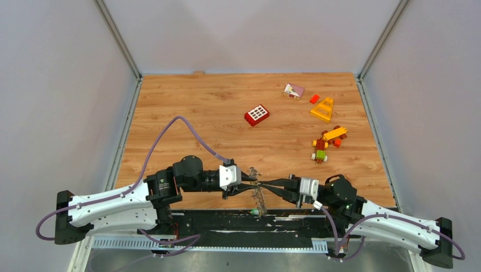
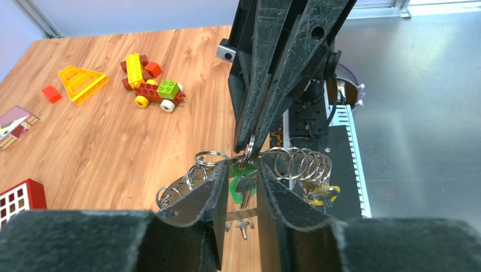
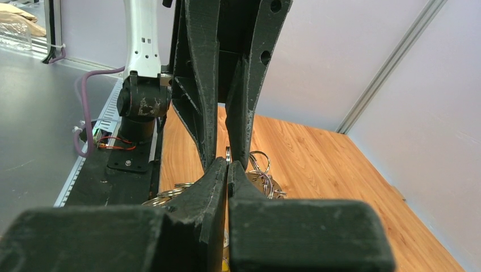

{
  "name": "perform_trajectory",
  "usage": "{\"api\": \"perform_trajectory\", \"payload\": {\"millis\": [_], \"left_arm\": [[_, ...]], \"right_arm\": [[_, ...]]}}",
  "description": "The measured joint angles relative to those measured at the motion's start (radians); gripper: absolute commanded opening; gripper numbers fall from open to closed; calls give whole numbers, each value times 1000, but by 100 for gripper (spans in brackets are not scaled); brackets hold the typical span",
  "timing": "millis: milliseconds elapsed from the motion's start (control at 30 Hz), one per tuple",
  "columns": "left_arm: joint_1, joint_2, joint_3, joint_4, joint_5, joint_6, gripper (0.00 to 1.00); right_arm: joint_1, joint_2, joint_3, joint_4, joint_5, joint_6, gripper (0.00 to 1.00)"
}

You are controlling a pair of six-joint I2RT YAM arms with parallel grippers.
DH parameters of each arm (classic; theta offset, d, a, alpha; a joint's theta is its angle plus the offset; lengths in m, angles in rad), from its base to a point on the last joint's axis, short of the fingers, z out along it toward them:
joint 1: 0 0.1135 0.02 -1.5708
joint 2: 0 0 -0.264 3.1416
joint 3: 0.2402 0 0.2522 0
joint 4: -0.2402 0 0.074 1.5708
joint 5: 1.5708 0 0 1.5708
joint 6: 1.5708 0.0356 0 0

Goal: Remove the keys from the keyring

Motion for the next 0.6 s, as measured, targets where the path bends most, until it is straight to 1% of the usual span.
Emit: {"api": "perform_trajectory", "payload": {"millis": [67, 233, 400, 467, 567, 600], "left_arm": [[0, 0, 0, 0, 2, 0, 26], [0, 2, 0, 1, 8, -1, 23], [0, 11, 2, 3, 13, -1, 22], [0, 11, 2, 4, 17, -1, 18], [0, 11, 2, 5, 24, 0, 2], [0, 11, 2, 5, 27, 1, 0]], "right_arm": [[0, 2, 0, 0, 0, -2, 0], [0, 8, 0, 0, 0, -2, 0], [0, 12, 0, 1, 0, -2, 0], [0, 14, 0, 3, 0, -2, 0], [0, 17, 0, 11, 0, -2, 0], [0, 18, 0, 14, 0, -1, 0]]}}
